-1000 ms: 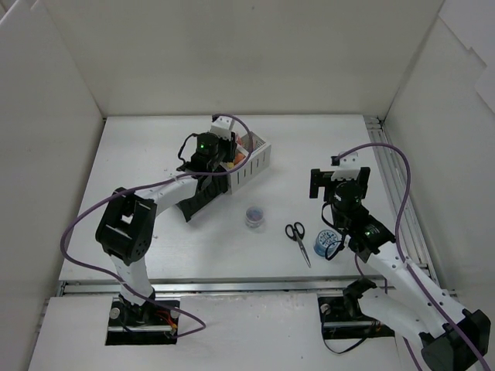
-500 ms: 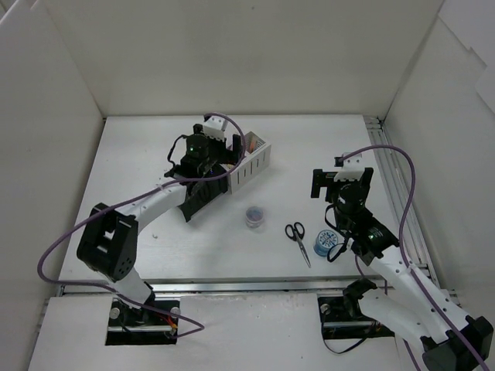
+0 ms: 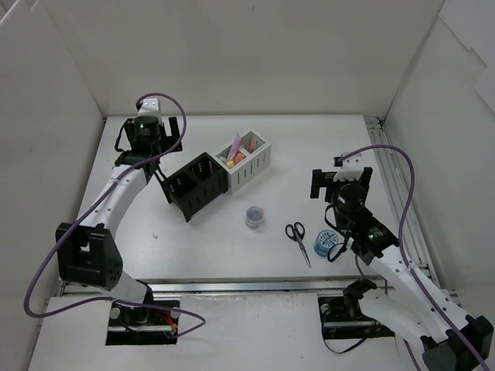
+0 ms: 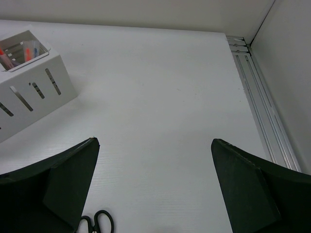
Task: Sort the stationery into containers
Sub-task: Place the pen in the storage box, then move the storage box to the center of the board.
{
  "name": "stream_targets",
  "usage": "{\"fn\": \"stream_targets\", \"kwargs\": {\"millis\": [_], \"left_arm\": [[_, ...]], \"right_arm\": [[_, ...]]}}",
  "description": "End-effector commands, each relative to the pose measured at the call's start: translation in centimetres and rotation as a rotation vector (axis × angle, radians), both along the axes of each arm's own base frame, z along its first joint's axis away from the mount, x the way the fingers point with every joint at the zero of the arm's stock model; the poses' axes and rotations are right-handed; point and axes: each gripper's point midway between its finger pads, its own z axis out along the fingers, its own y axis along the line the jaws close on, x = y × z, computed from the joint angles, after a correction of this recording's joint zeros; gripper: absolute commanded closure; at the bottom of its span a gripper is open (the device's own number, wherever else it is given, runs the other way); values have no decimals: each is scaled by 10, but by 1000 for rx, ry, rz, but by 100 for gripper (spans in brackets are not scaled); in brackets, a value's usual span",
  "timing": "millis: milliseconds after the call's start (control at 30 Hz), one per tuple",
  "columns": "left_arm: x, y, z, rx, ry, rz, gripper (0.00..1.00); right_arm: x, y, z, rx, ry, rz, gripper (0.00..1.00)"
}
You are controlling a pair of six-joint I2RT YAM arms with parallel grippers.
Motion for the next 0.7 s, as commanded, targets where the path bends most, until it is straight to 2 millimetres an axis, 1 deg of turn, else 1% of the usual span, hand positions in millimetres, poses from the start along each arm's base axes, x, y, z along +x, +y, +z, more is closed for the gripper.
{"fn": "stream_targets", "kwargs": {"millis": [0,33,67,100,133,167,200,233,267,300,333,367,400,433,467,500,533,600,667], "left_arm": [[-8,6,-27,-18,144,40,3],[-5,8,-39,-20,174,43,8],[-4,8,-44,-21,193,48,13],[-2,7,-46,-23,210,49,22],[0,6,-52,-23,226,50,23],[3,1,-64,-31,255,26,25],[6,-1,-65,-33,260,16,27],[8,-3,-69,-37,268,8,29],[10,-6,-78,-42,290,-5,29],[11,-9,-80,-48,296,-14,31],[12,-10,-81,-45,299,-23,32],[12,-17,-84,-45,303,-45,31],[12,-18,-86,-43,300,-56,31],[12,-18,-86,-38,296,-64,32],[11,-25,-86,-34,293,-84,32],[11,-25,-87,-32,294,-87,32],[11,-29,-87,-29,294,-96,32],[11,-31,-88,-27,297,-108,33],[10,-37,-87,-26,295,-129,33]], "right_arm": [[7,0,17,25,-55,-10,2],[8,1,16,24,-52,-7,2],[8,2,17,25,-51,-4,2],[7,2,18,25,-50,-1,2],[7,2,18,25,-50,0,2],[7,2,18,24,-48,0,2],[7,2,18,25,-50,1,2],[7,2,18,24,-48,0,2],[7,2,17,23,-47,0,2],[6,1,19,25,-50,0,2],[5,1,19,26,-52,0,2],[5,1,19,26,-52,0,2],[5,1,20,29,-56,1,2],[5,1,20,29,-56,3,2],[5,0,21,30,-59,-1,2],[5,1,19,28,-53,4,2],[5,1,19,28,-53,4,2],[4,2,20,30,-57,6,2],[5,2,20,30,-57,6,2]]}}
